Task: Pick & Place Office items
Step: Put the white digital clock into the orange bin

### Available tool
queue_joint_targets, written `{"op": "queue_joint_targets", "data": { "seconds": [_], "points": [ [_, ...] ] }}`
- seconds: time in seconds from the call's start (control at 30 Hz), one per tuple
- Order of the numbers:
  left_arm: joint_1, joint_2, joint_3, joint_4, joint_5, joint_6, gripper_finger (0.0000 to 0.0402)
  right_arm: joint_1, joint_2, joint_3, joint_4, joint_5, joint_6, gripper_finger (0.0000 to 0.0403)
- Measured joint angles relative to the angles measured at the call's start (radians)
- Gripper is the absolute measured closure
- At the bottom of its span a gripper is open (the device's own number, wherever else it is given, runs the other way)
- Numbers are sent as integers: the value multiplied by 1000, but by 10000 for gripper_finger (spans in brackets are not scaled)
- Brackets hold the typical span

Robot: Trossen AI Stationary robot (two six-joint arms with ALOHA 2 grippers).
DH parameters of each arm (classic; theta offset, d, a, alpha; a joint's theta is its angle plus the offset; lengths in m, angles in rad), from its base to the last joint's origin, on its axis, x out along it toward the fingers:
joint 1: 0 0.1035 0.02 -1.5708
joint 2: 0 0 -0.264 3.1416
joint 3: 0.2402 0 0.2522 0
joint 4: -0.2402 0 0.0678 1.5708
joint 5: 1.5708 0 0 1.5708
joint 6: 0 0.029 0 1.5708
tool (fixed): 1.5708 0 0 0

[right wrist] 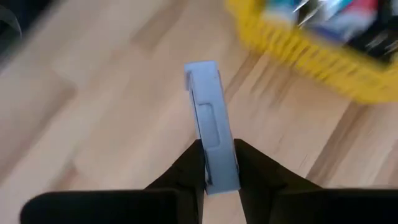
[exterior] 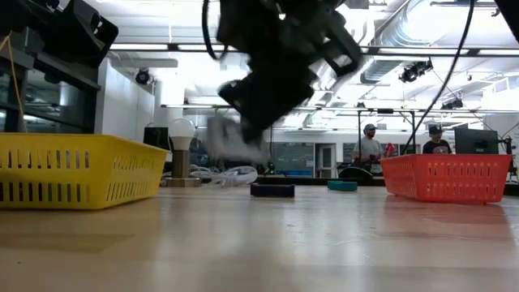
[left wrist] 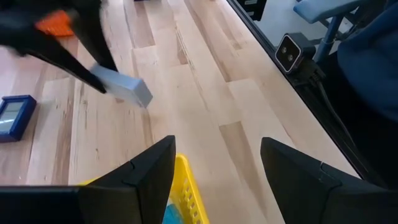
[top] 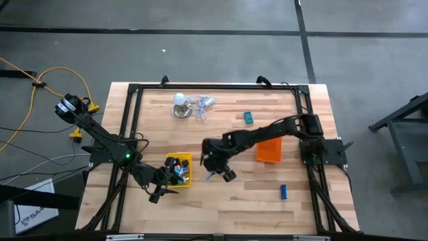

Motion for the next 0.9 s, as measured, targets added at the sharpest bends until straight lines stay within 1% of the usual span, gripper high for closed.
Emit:
{"op": "queue_joint_targets", "data": {
  "seconds": [0.1,0.17,0.27,0.33,0.43,0.53,0.63,0.83,0.9],
  "points": [
    [0,1,0,1,0,0,172,-36,-38,1,-53,-26,22,341],
    [0,3,0,0,0,0,172,-59,-50,0,-72,-27,28,340],
    [0,8,-1,4,2,0,172,-96,-74,-1,-151,-23,33,339],
    [0,10,-1,-4,4,0,172,-115,-79,2,-162,-29,34,340],
    [0,17,-1,-2,13,0,172,-143,-91,-3,-249,-26,44,340],
    [0,19,-1,2,18,0,172,-171,-92,1,-297,-33,52,339],
    [0,22,-1,-2,22,0,172,-203,-92,-1,-390,-61,67,340],
    [0,22,-1,-1,23,5,172,-256,-92,-1,-489,-84,71,340],
    [0,22,-1,-1,23,9,172,-278,-105,-1,-533,-108,71,339]
  ]
}}
